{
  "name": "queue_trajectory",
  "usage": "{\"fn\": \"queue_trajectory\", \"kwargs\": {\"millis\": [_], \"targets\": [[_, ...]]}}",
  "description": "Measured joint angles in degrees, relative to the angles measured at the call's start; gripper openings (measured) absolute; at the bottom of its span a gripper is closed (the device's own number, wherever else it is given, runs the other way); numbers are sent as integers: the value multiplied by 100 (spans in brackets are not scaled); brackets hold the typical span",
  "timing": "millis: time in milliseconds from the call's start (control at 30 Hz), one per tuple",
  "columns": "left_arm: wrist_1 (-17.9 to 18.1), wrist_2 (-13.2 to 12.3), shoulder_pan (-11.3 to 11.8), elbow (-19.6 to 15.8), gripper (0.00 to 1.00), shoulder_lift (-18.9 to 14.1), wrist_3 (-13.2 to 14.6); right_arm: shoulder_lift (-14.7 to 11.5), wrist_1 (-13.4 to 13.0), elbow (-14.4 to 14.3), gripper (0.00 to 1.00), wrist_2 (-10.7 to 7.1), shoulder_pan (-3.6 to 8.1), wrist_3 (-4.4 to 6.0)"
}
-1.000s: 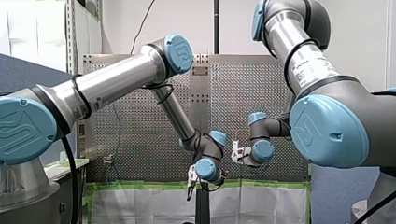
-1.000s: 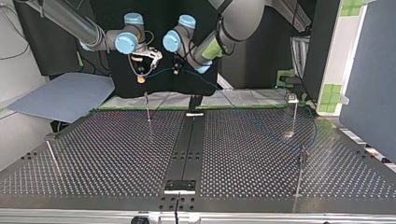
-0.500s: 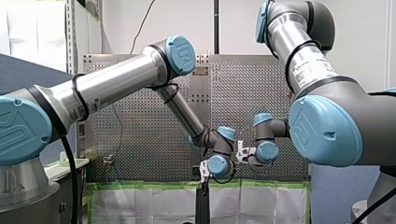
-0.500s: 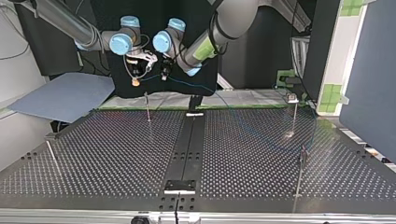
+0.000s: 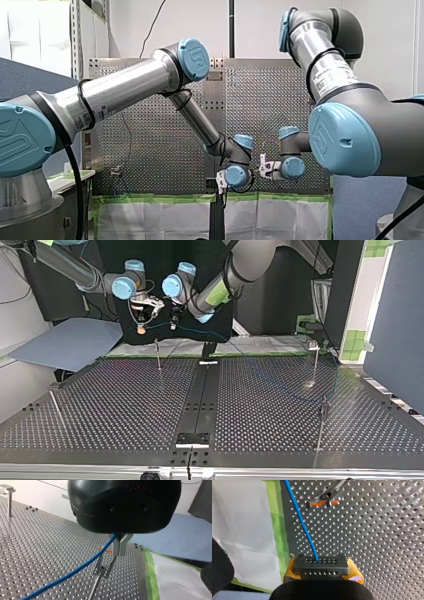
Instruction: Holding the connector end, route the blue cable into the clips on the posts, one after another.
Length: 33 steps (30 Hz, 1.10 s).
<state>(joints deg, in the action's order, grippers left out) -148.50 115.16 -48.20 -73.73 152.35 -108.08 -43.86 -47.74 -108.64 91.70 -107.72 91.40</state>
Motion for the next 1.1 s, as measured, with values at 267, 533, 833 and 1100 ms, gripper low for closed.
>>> {"fn": "queue_trajectory", "kwargs": {"millis": [267, 533, 833, 1100], "targets": [[375, 47, -18, 40, 0, 188, -1, 14, -233, -27, 0, -382, 367, -156], [578, 211, -61, 341, 0, 396, 115, 51, -427, -36, 0, -802, 606, -172], [671, 458, -57, 507, 0, 471, 378, 405, -674, -63, 0, -1268, 630, -434], [1003, 760, -119, 565, 0, 621, 598, 529, -829, -62, 0, -1691, 664, -554]]}}
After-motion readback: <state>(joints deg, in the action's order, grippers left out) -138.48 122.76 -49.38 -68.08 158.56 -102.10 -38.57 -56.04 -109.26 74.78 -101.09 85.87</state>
